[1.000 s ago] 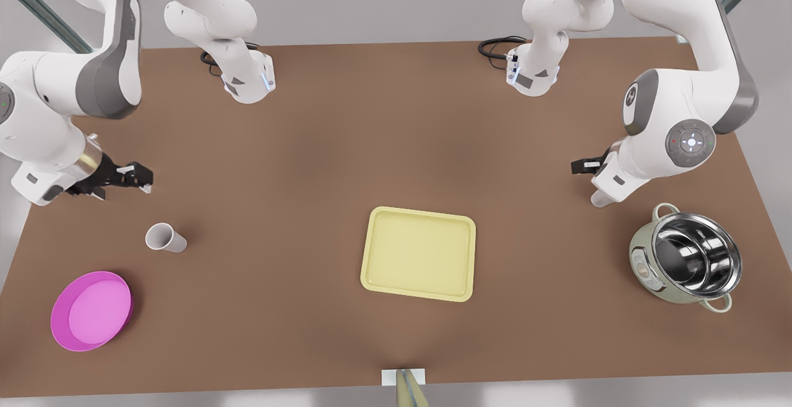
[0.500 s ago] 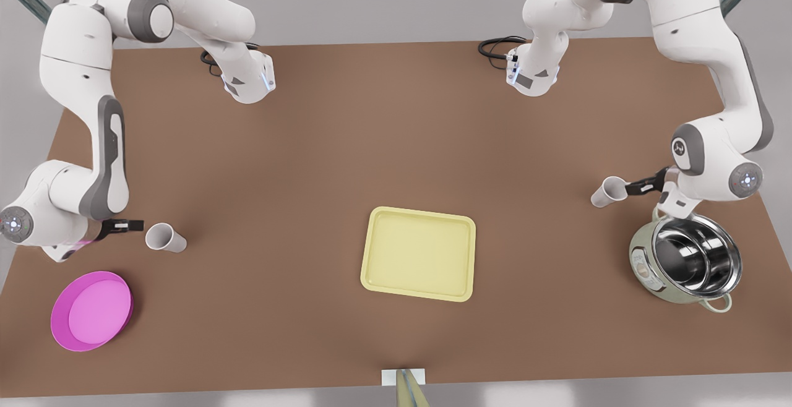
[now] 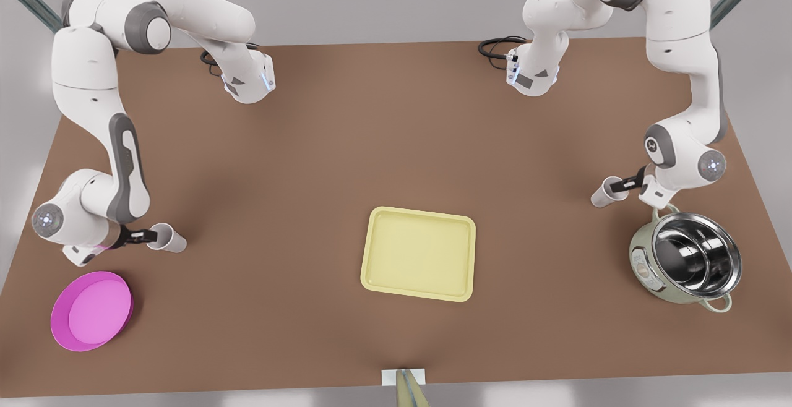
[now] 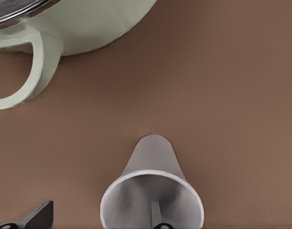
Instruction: Use both arms to respectively pick up the white IKEA cups from the middle-left and middle-right positions, then place the white IKEA cups onto the middle-middle tray, ensuring that the cups remain upright and do not tip over
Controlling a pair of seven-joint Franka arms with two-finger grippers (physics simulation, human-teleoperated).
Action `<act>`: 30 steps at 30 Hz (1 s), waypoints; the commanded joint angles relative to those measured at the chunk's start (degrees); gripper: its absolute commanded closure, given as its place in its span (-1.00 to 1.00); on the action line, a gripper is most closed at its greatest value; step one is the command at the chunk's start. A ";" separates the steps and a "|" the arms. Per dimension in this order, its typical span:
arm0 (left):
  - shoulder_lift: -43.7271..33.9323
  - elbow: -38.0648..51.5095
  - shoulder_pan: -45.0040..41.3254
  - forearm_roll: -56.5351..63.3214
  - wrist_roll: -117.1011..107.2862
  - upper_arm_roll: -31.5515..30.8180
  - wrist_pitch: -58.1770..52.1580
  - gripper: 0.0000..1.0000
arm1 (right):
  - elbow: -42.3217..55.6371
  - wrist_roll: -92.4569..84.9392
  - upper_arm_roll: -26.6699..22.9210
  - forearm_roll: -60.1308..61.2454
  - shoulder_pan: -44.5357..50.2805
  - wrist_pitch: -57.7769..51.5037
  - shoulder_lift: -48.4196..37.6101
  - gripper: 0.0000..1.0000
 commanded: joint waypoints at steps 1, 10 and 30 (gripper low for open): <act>0.12 -0.84 0.02 -0.09 5.62 0.02 6.92 -1.00 | 0.02 -4.02 0.12 0.16 0.16 1.18 0.31 -0.99; 0.73 -1.01 0.02 -8.80 5.53 0.02 6.84 0.04 | 0.99 -7.10 1.18 0.07 1.13 -0.93 0.31 0.57; 23.93 53.47 -19.75 -8.18 -66.00 -24.50 -13.03 0.57 | 15.84 52.04 12.43 16.24 32.32 -2.87 3.65 0.57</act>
